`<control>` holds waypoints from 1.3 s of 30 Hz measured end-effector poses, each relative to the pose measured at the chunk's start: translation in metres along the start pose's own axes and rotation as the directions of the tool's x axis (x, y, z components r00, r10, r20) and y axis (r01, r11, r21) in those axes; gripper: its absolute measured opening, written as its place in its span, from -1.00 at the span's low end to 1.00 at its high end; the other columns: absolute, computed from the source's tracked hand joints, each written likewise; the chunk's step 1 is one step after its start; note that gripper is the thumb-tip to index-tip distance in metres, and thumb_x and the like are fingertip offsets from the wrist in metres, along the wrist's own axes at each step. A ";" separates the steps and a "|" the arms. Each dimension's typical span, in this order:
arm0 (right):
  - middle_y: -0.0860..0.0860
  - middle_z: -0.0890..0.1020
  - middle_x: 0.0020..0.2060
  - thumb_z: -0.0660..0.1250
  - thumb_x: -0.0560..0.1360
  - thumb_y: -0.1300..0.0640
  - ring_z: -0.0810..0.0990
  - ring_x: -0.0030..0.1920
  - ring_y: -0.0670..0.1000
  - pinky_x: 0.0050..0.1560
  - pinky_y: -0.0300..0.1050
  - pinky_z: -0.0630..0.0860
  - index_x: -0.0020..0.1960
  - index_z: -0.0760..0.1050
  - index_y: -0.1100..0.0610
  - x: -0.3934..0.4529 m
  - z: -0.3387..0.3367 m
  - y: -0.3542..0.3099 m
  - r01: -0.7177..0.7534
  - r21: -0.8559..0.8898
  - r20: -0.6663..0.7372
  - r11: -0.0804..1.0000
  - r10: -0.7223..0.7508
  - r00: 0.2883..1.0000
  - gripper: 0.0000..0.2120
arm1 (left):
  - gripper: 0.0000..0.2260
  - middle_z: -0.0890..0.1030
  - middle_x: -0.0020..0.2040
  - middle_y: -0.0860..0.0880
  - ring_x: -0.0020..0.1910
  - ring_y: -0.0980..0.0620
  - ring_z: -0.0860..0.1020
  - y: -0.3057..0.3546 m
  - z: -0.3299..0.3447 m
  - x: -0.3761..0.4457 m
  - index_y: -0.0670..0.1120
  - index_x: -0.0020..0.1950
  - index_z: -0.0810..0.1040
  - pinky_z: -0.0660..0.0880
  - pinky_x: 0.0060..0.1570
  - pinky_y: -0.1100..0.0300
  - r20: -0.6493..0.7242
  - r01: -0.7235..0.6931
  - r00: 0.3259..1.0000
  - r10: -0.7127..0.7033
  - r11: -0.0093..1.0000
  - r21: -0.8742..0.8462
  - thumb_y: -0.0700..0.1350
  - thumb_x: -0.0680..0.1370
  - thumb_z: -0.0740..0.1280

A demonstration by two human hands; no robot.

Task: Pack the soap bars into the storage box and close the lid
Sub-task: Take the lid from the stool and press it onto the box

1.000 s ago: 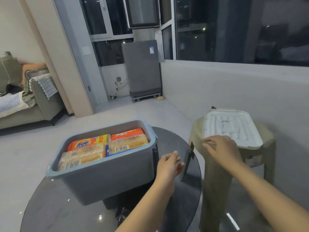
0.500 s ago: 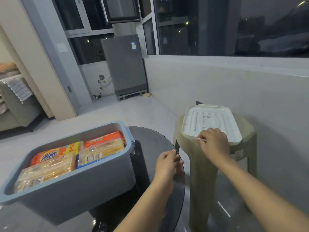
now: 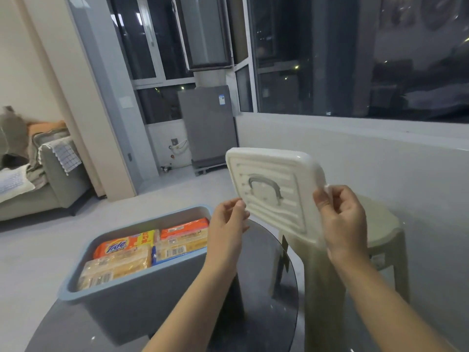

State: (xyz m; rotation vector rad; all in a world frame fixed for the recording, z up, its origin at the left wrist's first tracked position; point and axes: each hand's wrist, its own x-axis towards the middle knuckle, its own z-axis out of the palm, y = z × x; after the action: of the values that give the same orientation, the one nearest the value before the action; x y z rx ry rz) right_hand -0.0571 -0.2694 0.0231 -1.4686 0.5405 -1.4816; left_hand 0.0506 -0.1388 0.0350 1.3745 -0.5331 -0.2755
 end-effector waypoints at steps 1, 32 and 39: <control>-0.11 0.45 -0.40 0.35 0.46 0.03 0.39 -0.41 -0.22 -0.27 -0.32 0.37 -0.28 0.42 -0.02 -0.002 0.004 -0.005 -0.040 0.091 0.011 0.995 0.039 0.999 -0.83 | -0.92 0.60 0.06 0.06 0.03 0.18 0.58 0.006 -0.008 0.001 0.07 0.03 0.51 0.54 -0.01 0.24 -0.023 -0.065 0.998 0.066 0.996 0.054 -0.05 0.59 0.24; -0.01 0.70 -0.11 0.34 0.46 0.14 0.67 -0.11 0.03 -0.14 -0.02 0.59 -0.03 0.57 -0.01 -0.038 0.148 0.015 -0.309 -0.112 0.643 0.944 0.306 0.702 -0.88 | -0.61 0.49 -0.09 -0.02 -0.15 0.01 0.44 0.002 -0.260 0.019 -0.22 0.00 0.44 0.47 -0.08 -0.06 -0.721 0.110 0.685 0.105 0.963 0.245 0.11 0.47 0.29; -0.01 0.64 -0.16 0.30 0.48 0.07 0.60 -0.19 -0.04 -0.16 -0.09 0.49 -0.05 0.57 0.09 -0.031 0.161 0.027 -0.240 -0.163 0.618 0.957 0.289 0.731 -0.87 | -0.80 0.46 0.02 -0.12 -0.16 -0.09 0.42 -0.002 -0.265 0.020 -0.12 -0.16 0.40 0.39 -0.24 0.11 -0.685 0.275 0.729 0.025 0.905 0.325 0.01 0.43 0.24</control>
State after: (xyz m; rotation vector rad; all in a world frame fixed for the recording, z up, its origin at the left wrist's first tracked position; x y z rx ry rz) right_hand 0.0969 -0.2076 0.0138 -1.7492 0.3562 -0.6661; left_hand 0.2031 0.0769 0.0101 1.7979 0.1439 0.2587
